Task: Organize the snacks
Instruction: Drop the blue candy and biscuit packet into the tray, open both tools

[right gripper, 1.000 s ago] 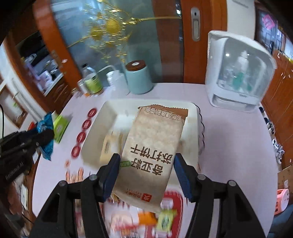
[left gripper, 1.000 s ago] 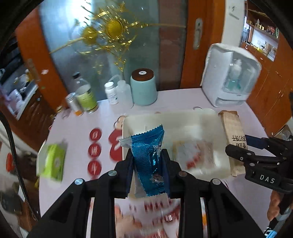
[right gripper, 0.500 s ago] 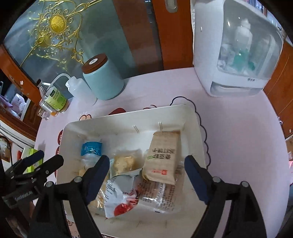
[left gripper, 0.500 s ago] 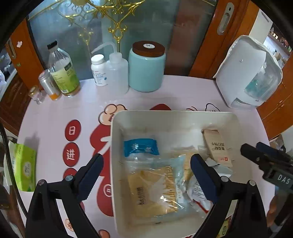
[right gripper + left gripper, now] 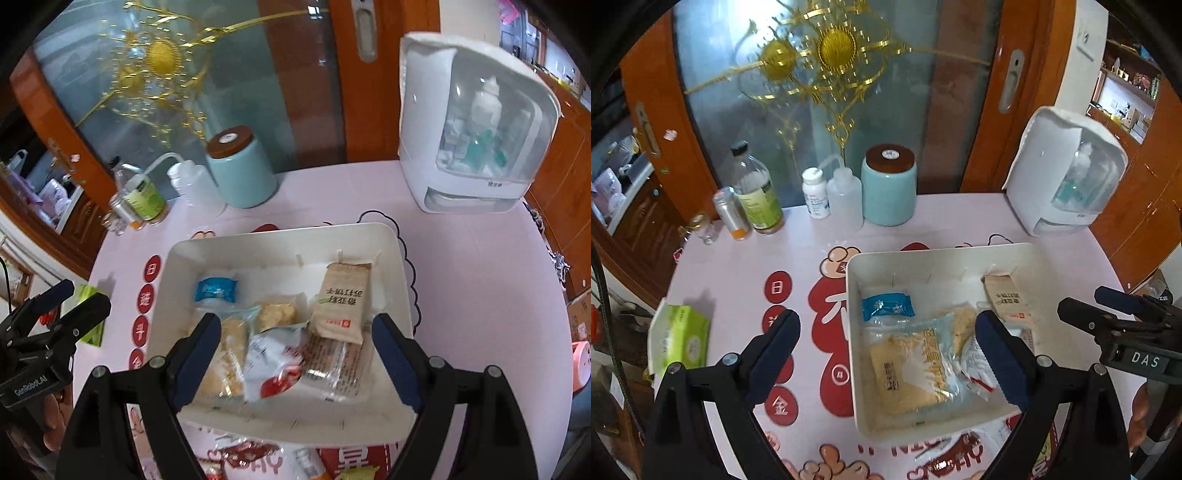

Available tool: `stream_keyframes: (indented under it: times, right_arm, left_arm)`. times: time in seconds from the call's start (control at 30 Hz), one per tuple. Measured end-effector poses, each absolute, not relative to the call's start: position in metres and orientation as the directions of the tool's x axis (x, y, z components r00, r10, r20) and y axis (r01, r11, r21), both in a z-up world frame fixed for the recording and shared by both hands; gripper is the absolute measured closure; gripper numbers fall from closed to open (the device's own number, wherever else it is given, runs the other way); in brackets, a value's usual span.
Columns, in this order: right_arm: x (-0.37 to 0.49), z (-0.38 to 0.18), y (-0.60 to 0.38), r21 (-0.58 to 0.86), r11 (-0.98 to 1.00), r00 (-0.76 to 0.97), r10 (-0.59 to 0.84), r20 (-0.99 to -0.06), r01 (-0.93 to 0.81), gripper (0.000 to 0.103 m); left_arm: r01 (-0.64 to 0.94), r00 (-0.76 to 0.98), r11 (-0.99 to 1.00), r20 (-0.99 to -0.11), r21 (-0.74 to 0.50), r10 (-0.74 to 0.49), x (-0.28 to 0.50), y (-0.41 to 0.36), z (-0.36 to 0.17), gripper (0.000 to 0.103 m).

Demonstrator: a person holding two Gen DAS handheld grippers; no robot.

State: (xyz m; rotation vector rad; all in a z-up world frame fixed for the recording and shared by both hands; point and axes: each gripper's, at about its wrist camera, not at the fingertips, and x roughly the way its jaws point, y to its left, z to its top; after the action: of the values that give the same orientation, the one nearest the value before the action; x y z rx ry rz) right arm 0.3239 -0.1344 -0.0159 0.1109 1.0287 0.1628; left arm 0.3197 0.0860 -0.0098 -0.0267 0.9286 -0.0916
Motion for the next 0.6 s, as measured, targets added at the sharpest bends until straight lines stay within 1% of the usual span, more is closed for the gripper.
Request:
stream_keyframes:
  times: [0.33,0.47,0.6]
  right_arm:
    - [0.258,0.049,-0.143,0.166,0.971,0.582,0.237,-0.778,-0.173,0.018]
    - [0.230,0.065,-0.153,0.149,0.965,0.607,0.251,-0.754,-0.214,0.018]
    - [0.199,0.074,-0.165,0.134,0.961,0.635,0.262,-0.726,-0.243,0.018]
  left_arm:
    - [-0.003,0.640,0.999,-0.768,-0.035,-0.025,0.234,0.086,0.043,0.007]
    - [-0.025,0.654,1.000,-0.757,-0.010,0.009,0.198,0.082,0.058,0.006]
    - [-0.040,0.663,0.999,-0.748,-0.013,0.016,0.162,0.080,0.066,0.005]
